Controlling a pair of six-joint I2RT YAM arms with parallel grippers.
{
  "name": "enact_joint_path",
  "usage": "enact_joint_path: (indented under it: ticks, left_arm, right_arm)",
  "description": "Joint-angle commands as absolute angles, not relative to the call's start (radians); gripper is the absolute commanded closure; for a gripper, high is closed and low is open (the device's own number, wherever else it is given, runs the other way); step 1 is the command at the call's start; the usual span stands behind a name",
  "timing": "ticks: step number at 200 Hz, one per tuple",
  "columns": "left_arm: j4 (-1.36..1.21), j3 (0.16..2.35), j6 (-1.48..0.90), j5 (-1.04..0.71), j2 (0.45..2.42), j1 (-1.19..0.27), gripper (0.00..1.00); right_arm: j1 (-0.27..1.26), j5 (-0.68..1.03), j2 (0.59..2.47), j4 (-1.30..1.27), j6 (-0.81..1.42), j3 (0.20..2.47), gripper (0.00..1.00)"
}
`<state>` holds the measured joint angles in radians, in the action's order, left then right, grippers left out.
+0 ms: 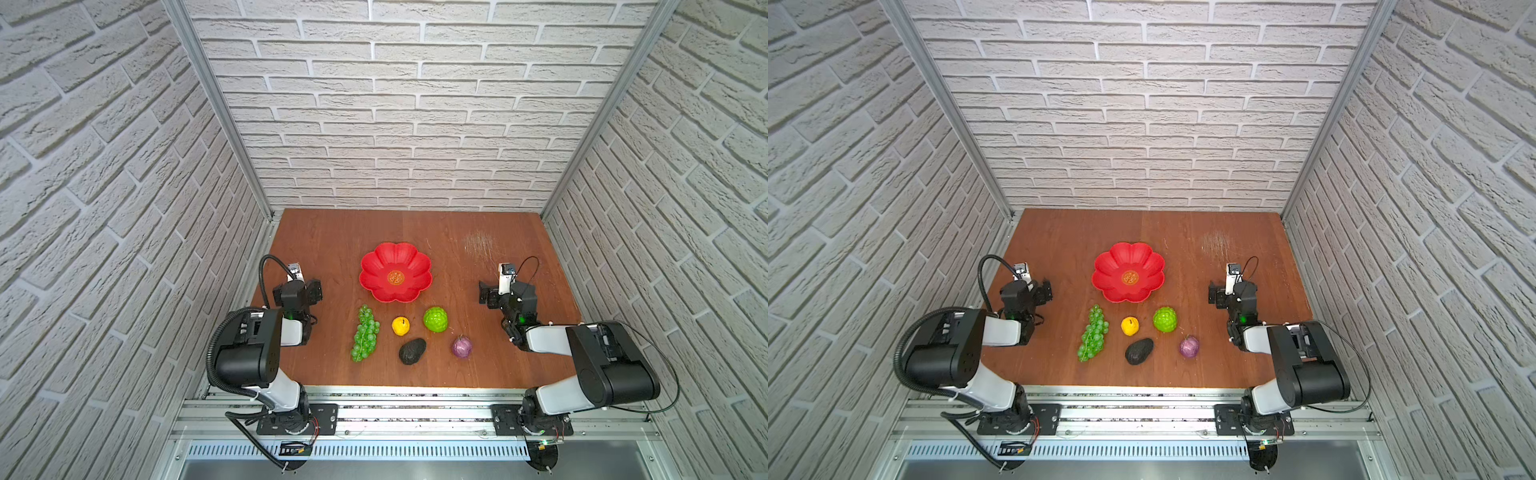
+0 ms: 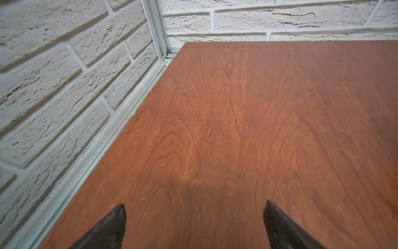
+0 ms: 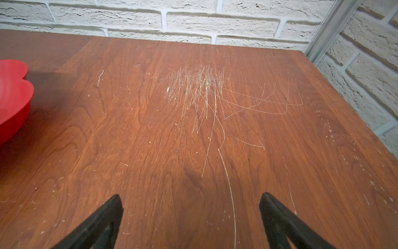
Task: Place and organize the fake fruits in the fruit bowl
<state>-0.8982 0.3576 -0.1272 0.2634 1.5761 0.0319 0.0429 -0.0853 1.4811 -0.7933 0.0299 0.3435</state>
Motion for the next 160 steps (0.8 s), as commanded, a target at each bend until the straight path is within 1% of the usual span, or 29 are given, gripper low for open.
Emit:
enact_joint_path:
  ticks: [1, 160]
  left_arm:
    - [-0.967, 0.364, -0.126, 0.258, 1.574, 0.037, 0.02]
    - [-0.960, 0.367, -0.129, 0.253, 1.574, 0.037, 0.02]
  right_arm:
    - [0.043, -0.094, 1.459, -0.820, 0.039, 0.354, 0.00]
    - [0.042, -0.096, 1.457, -0.818, 0.040, 0.356, 0.00]
